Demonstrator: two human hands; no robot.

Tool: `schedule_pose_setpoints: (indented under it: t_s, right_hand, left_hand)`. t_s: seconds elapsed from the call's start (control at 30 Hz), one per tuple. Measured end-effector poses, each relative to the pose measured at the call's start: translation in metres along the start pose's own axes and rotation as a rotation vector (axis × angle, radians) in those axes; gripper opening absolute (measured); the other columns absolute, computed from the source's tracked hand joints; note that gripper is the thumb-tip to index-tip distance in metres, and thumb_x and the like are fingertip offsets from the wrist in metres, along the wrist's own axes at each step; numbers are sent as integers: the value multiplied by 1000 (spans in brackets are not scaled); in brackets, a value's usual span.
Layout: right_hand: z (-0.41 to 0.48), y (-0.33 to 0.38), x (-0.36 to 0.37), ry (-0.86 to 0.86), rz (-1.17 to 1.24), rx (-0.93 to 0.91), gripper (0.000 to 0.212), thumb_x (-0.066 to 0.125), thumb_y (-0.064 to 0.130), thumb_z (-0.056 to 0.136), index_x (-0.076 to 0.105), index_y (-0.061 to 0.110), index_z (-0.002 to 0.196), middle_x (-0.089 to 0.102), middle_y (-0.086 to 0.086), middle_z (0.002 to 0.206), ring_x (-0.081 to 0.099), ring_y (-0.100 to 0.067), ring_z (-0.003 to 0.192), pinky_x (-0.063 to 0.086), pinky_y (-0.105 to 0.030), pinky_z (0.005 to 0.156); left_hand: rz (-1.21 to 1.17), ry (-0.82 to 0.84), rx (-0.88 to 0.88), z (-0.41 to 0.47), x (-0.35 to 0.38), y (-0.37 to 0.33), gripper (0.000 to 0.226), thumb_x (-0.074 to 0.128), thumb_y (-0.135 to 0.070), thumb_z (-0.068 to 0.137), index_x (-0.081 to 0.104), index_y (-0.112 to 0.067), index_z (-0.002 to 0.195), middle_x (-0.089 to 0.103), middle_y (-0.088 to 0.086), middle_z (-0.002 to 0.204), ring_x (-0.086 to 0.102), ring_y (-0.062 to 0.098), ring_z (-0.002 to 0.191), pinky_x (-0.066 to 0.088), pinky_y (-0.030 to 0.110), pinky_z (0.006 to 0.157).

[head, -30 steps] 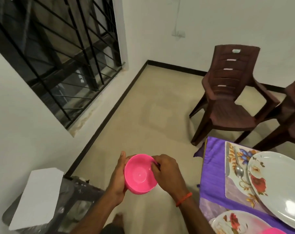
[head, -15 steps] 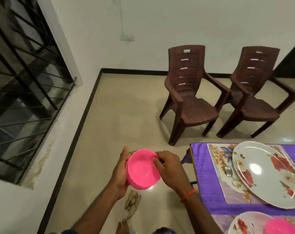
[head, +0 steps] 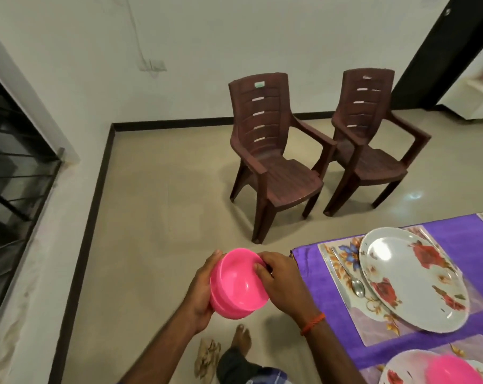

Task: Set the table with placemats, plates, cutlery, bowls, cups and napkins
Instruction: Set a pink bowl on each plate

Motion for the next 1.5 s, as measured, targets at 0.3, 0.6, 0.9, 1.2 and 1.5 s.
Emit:
schedule_pose_setpoints:
  t_s: [0.3, 0.6, 0.9, 1.2, 1.5]
  right_hand:
    - [109, -26, -41, -51, -13, 7, 20, 57, 24, 101, 70, 19, 114, 71, 5, 105, 53, -3, 88, 36, -9, 72]
    - [166, -77, -75, -132, 54, 164, 19, 58, 24, 101, 69, 18, 114, 68, 6, 99, 60, -10, 89, 44, -16, 71]
    - [183, -113, -103, -259, 78, 283, 23, 58, 32, 100, 70, 20, 115, 70, 7, 97, 63, -9, 86, 53, -25, 76]
    - [222, -128, -127, -423, 108, 383, 11, 65, 27, 95, 74, 19, 95, 61, 15, 72, 55, 2, 65, 40, -9, 59]
    - [240, -136, -160, -715, 257, 564, 10, 66, 22, 97, 73, 15, 99, 69, -1, 81, 68, -7, 67, 50, -16, 48]
  left_hand:
    - [121, 83, 32, 91, 59, -71, 44, 60, -55, 82, 81, -23, 105, 77, 11, 111, 72, 31, 100, 57, 47, 86]
    - [150, 99, -6, 159, 107, -92, 39, 57, -52, 93, 80, -23, 105, 77, 11, 109, 74, 34, 98, 58, 51, 90]
    - [181, 245, -74, 214, 157, -100, 37, 57, -51, 94, 72, -18, 104, 75, 8, 97, 71, 24, 88, 62, 34, 71]
    - [294, 357, -147, 293, 185, -126, 67, 64, -66, 78, 72, -17, 123, 75, 15, 115, 71, 40, 104, 60, 50, 84]
    - [333, 499, -213, 362, 215, -181, 68, 69, -67, 77, 74, -14, 119, 72, 17, 122, 66, 41, 114, 52, 63, 99]
Point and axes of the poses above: each hand's wrist, its own z-axis towards the middle knuckle, its own x-axis out of the palm, y = z × x, the point moved 7 cm from there along z, towards the middle knuckle
